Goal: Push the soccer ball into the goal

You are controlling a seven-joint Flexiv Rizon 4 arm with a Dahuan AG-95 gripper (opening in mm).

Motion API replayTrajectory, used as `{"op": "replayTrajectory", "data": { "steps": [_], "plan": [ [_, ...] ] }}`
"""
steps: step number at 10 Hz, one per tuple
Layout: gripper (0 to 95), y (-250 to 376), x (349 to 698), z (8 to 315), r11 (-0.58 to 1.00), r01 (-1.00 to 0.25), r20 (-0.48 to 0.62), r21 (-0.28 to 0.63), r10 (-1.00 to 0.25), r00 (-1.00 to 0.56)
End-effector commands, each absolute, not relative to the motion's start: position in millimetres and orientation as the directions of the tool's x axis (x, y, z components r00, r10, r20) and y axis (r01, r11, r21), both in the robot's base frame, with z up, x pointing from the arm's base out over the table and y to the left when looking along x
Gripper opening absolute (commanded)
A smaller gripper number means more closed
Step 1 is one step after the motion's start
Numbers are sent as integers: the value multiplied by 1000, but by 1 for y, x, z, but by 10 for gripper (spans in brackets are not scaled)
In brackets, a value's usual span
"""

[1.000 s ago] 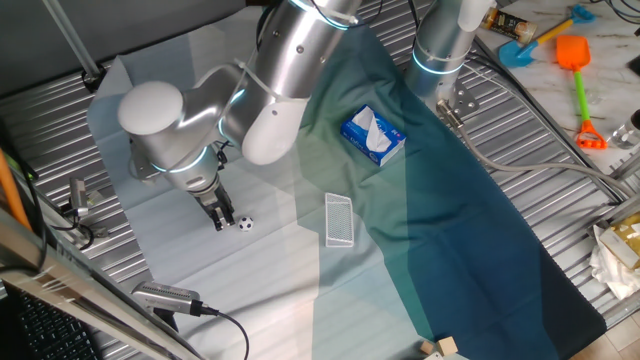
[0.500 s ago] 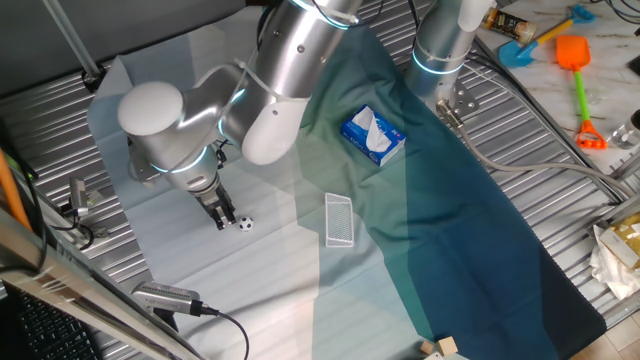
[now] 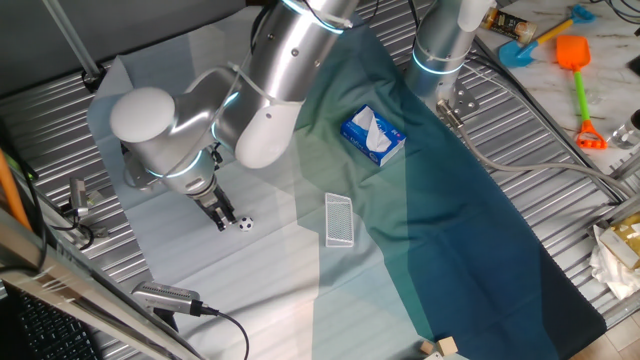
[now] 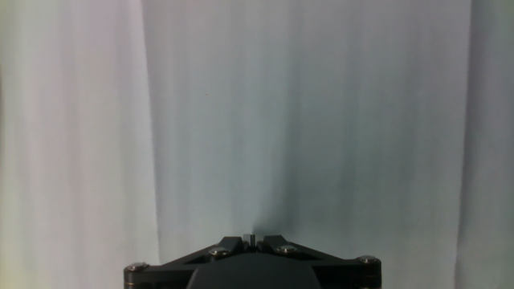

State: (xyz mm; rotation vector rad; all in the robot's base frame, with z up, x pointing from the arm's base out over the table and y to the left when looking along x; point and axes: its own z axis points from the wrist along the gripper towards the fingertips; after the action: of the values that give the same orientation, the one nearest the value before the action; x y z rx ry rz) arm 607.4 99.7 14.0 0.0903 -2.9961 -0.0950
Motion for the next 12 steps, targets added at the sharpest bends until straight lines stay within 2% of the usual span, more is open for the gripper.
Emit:
{"op": "replayTrajectory", "data": {
  "steps": [1,5,12],
  "plan": [
    [0,101,610,13,996,-59,148,70,-68,-987],
    [0,101,610,13,994,-75,154,74,-86,-984],
    [0,101,610,13,968,-239,157,80,-249,-956]
  ]
}}
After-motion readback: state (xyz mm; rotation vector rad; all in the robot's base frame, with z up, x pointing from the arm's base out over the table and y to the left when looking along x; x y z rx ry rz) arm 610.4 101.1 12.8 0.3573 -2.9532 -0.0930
